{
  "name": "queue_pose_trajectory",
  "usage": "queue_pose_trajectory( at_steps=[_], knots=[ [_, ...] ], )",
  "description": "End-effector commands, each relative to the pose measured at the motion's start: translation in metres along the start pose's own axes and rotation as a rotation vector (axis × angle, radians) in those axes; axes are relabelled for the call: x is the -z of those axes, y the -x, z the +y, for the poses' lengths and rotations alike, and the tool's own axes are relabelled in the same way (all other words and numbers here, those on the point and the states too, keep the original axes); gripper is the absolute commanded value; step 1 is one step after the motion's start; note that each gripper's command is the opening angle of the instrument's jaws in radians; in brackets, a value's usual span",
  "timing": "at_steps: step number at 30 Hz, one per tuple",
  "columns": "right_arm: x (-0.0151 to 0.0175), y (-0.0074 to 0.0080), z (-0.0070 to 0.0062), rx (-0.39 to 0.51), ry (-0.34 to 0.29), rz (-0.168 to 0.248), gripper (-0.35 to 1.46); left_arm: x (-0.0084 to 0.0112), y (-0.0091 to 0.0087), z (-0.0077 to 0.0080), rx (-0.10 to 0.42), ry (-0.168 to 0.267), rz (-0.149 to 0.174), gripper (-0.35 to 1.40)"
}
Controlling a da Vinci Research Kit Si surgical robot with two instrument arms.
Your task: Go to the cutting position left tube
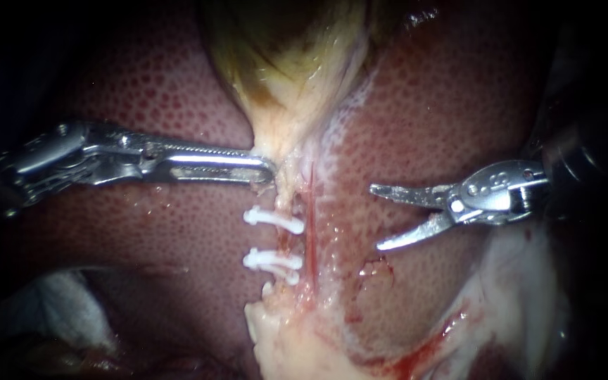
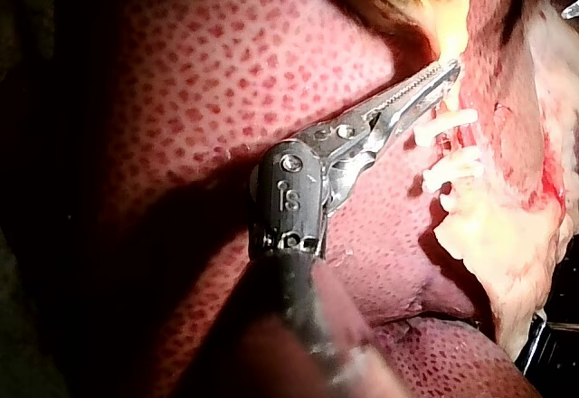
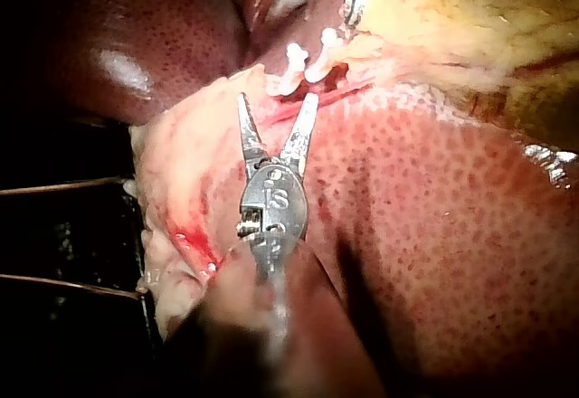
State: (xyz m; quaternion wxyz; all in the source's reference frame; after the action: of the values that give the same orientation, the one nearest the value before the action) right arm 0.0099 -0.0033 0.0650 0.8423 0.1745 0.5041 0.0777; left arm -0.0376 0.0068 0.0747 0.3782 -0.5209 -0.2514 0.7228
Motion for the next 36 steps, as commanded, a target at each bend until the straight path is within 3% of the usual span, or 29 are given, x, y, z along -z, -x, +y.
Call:
queue_pose_trajectory(
  at_steps=[1,6,12,16,21,26,31,36],
  knots=[
    [0.0000,0.0000,0.0000,0.000,-0.001,0.001,1.43,0.0001,0.0000,0.0000,0.000,0.000,0.000,-0.35],
    [0.0000,0.0000,-0.0001,0.000,-0.001,0.001,1.43,0.0010,-0.0003,0.0001,0.002,0.006,-0.002,-0.35],
    [-0.0002,0.0001,-0.0002,0.002,-0.005,0.003,1.43,0.0043,-0.0018,0.0014,0.011,0.002,-0.002,-0.35],
    [-0.0003,0.0002,-0.0002,0.002,-0.005,0.002,1.43,0.0075,-0.0039,0.0023,0.032,-0.005,0.027,-0.35],
    [-0.0004,0.0002,-0.0002,0.008,-0.005,0.002,1.43,0.0106,-0.0066,0.0031,0.006,-0.012,0.069,-0.35],
    [-0.0005,0.0002,-0.0002,0.002,-0.007,0.003,1.43,0.0118,-0.0080,0.0034,0.000,-0.013,0.088,-0.35],
    [-0.0010,0.0004,-0.0004,-0.013,-0.018,0.009,1.43,0.0118,-0.0079,0.0035,-0.001,-0.014,0.089,-0.35],
    [-0.0035,0.0014,-0.0009,-0.044,-0.036,-0.002,1.43,0.0118,-0.0078,0.0035,-0.001,-0.015,0.089,-0.35]
  ],
)
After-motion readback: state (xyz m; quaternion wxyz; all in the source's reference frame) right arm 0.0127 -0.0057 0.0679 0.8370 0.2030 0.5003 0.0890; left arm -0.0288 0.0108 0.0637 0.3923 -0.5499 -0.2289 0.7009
